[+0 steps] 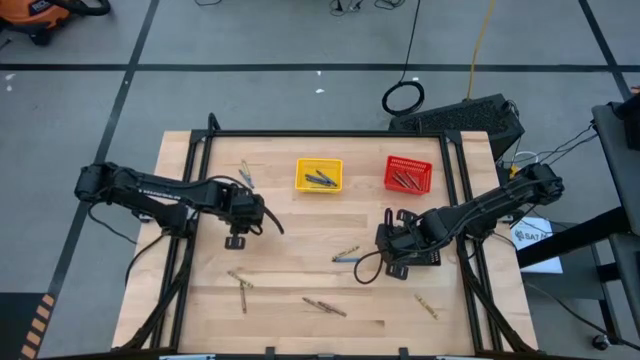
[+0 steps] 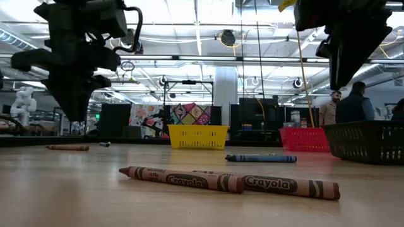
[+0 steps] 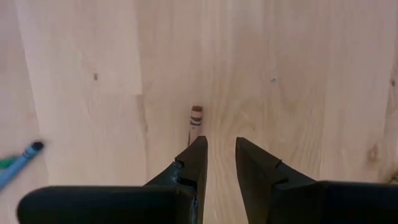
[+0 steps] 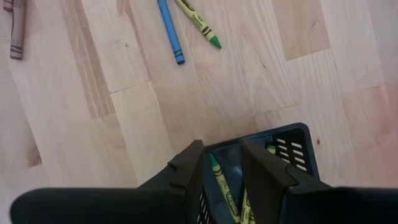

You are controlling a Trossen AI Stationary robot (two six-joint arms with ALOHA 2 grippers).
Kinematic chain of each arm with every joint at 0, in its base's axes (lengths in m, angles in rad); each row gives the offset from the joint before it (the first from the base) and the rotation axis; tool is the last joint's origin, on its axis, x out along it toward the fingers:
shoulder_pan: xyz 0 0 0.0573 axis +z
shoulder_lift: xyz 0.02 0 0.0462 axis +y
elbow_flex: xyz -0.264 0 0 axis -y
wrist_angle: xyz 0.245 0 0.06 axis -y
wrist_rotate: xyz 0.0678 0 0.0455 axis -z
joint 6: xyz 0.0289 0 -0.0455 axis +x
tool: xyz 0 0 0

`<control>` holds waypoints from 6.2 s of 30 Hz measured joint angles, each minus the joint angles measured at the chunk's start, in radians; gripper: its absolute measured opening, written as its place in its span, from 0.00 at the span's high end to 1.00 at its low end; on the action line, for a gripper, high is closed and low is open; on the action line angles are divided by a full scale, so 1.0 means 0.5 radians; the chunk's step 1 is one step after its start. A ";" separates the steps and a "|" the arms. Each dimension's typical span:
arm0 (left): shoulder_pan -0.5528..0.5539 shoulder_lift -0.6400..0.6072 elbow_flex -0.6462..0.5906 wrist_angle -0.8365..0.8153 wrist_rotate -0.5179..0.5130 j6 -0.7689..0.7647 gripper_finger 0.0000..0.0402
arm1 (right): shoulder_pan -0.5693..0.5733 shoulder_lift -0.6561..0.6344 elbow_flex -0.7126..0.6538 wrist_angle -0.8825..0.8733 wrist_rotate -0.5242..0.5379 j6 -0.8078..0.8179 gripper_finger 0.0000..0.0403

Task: Sort crayons
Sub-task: Put the brown crayon into the red bin

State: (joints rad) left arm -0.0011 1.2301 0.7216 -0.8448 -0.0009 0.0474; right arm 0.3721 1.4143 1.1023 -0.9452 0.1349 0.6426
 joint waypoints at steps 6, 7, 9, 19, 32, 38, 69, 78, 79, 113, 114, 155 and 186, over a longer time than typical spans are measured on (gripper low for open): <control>0.069 0.008 -0.027 0.058 0.000 -0.186 0.81 | 0.000 0.000 0.000 0.035 0.000 -0.018 0.77; 0.075 0.021 -0.027 0.059 0.000 -0.189 0.81 | 0.000 0.000 0.000 0.038 0.000 -0.030 0.77; 0.095 0.051 -0.028 0.069 0.000 -0.239 0.81 | 0.000 0.000 -0.001 0.046 0.000 -0.051 0.77; 0.154 0.325 -0.027 0.142 -0.025 -0.351 0.81 | 0.000 0.000 -0.001 0.096 0.001 -0.107 0.77; 0.151 0.406 -0.027 0.096 -0.015 -0.180 0.81 | 0.000 -0.001 -0.001 0.118 0.007 -0.163 0.77; 0.151 0.524 -0.024 0.101 -0.041 -0.182 0.81 | 0.000 -0.001 -0.001 0.120 0.006 -0.165 0.77; 0.096 0.376 0.029 0.258 0.071 -0.344 1.00 | 0.000 -0.001 -0.001 0.254 0.104 -0.117 0.77; 0.061 0.158 0.030 0.717 0.130 -0.346 1.00 | 0.002 -0.001 -0.001 0.426 0.106 -0.285 0.77; 0.061 0.143 0.031 0.792 0.129 -0.338 1.00 | 0.002 -0.001 -0.001 0.452 0.119 -0.312 0.77; -0.095 0.096 0.034 2.455 0.169 -0.011 1.00 | 0.000 0.026 0.000 1.526 0.874 -1.260 0.61; -0.100 0.096 0.034 2.495 0.169 -0.011 1.00 | -0.001 0.044 0.000 1.562 0.878 -1.297 0.61; -0.120 0.105 0.035 2.734 0.256 0.043 0.99 | -0.274 0.243 0.000 2.406 0.556 -1.519 0.83; -0.119 0.107 0.035 2.614 0.208 0.093 0.80 | -0.269 0.243 0.000 2.083 0.477 -1.176 1.00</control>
State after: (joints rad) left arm -0.0606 1.2835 0.7391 0.4624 0.1030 0.0940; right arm 0.2379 1.5360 1.1023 0.0966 0.3735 0.0546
